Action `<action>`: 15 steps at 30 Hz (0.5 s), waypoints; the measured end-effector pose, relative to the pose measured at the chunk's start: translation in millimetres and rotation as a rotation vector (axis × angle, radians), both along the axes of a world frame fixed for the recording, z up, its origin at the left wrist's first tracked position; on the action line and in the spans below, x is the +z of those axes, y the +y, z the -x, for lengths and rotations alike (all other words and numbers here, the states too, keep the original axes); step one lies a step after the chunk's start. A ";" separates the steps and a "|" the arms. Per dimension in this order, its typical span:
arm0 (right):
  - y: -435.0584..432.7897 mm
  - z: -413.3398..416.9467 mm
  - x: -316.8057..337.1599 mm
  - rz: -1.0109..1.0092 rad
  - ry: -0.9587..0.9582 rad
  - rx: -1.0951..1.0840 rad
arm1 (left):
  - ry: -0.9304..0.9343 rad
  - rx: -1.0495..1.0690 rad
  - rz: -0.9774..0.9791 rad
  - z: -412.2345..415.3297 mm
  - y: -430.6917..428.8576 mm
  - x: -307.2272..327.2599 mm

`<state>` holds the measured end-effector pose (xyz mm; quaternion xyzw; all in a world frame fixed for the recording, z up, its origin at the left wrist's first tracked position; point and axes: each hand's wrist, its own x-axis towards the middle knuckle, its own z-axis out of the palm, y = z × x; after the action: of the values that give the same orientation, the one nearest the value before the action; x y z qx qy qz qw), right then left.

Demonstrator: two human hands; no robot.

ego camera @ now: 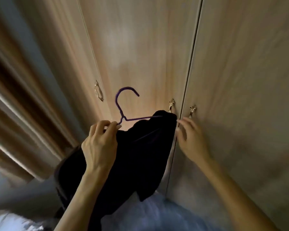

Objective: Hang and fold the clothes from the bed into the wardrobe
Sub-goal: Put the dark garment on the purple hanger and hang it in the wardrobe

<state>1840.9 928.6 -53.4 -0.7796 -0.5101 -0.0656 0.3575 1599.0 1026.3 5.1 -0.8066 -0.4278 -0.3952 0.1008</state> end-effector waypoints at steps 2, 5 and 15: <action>1.7 4.3 0.2 0.061 -0.021 -0.152 | 0.009 -0.081 0.018 2.4 18.4 0.5; 2.3 14.6 6.6 0.106 -0.116 -0.355 | 0.047 -0.191 0.092 1.6 40.1 4.3; 35.5 13.0 9.8 0.254 -0.154 -0.724 | 0.078 -0.398 0.042 -22.2 90.0 -10.5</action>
<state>1827.9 964.1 -43.5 -0.9400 -0.2313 -0.1820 0.1726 1621.3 1116.3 -5.3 -0.8920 -0.2639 -0.3665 0.0203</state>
